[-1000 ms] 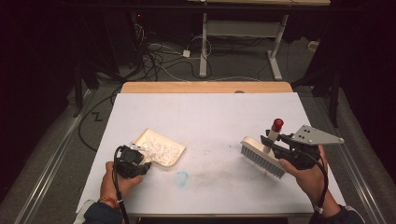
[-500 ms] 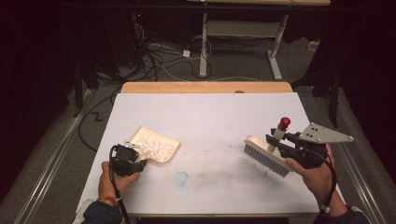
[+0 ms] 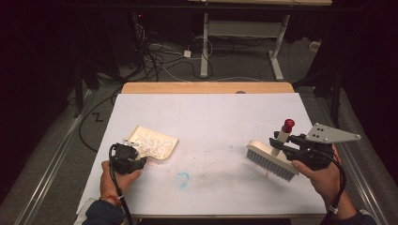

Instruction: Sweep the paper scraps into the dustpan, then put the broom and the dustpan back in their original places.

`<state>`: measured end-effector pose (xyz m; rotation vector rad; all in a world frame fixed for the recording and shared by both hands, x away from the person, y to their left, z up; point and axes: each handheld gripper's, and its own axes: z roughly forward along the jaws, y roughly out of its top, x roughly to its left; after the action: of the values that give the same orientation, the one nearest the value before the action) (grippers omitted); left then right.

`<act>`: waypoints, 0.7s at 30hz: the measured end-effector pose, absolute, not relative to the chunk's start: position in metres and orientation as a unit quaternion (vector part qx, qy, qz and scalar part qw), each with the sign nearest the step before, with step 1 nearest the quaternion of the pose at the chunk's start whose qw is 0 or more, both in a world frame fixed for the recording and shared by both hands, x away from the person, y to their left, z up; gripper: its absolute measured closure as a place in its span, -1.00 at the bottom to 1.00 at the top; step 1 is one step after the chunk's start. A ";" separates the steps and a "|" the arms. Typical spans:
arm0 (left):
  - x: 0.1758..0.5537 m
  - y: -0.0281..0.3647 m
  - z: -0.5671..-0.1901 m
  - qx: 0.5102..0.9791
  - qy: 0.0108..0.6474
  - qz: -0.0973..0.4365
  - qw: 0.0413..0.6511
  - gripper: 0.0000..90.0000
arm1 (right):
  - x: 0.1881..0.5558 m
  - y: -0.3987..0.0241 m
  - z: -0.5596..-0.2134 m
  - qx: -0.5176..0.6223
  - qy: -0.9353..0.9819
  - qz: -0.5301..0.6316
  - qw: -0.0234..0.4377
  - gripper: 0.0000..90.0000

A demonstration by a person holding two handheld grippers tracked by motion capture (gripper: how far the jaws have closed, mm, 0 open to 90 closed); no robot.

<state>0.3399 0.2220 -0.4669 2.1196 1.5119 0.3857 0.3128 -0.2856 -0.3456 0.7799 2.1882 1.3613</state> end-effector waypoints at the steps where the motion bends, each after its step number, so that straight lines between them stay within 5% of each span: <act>1: 0.338 0.221 -0.466 0.777 0.556 0.144 0.256 0.34 | 0.312 -0.285 -0.345 0.278 0.796 0.493 0.217 0.55; 7: 0.329 0.208 -0.468 0.785 0.544 0.130 0.266 0.26 | 0.314 -0.278 -0.348 0.260 0.821 0.474 0.182 0.55; 21: 0.308 0.208 -0.457 0.789 0.475 0.190 0.340 -0.37 | 0.359 -0.275 -0.359 0.285 0.837 0.447 0.132 0.54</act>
<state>0.3081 0.2083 -0.4567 2.0548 1.2358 0.4956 0.3591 -0.2746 -0.3595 0.8275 2.4303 1.2974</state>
